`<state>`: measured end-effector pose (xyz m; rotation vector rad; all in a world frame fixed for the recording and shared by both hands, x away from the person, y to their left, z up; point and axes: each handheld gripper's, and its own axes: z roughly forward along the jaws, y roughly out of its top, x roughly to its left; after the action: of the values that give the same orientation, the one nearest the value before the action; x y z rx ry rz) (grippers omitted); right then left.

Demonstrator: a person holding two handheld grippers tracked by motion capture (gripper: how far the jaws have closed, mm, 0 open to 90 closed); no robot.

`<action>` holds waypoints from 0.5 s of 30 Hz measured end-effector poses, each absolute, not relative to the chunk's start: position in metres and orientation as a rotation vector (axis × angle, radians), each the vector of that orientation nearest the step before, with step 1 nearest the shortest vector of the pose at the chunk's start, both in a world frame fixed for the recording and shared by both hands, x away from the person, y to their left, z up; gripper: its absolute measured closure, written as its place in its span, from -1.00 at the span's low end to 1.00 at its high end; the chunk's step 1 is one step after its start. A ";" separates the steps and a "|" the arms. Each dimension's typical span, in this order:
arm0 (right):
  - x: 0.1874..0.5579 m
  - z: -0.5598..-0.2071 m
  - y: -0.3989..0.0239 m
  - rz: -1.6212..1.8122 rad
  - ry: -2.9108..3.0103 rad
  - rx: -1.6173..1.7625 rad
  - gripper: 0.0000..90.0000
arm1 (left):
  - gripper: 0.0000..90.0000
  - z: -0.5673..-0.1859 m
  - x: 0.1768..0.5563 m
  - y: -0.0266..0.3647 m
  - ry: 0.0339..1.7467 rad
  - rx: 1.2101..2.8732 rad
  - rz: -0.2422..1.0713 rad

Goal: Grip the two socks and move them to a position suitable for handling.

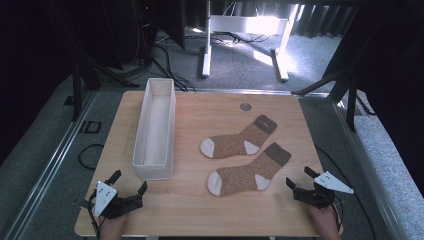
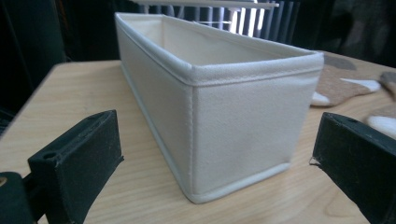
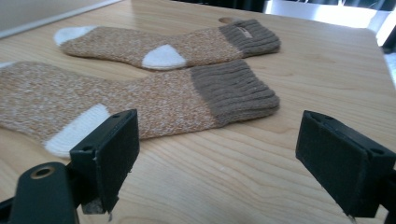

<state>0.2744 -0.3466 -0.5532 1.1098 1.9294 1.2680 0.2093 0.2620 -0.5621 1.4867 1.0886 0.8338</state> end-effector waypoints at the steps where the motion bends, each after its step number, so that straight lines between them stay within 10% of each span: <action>1: 0.274 -0.553 -0.346 1.266 1.931 1.106 -0.70 | -0.96 -0.562 0.210 0.263 1.091 1.488 0.818; 15: 0.279 -0.553 -0.352 1.281 1.901 1.199 -0.71 | -0.96 -0.559 0.211 0.254 1.004 1.611 0.745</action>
<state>0.2790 -0.3517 -0.5530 1.1993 1.9015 1.2812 0.2112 0.2542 -0.5593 1.6114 1.0042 0.7451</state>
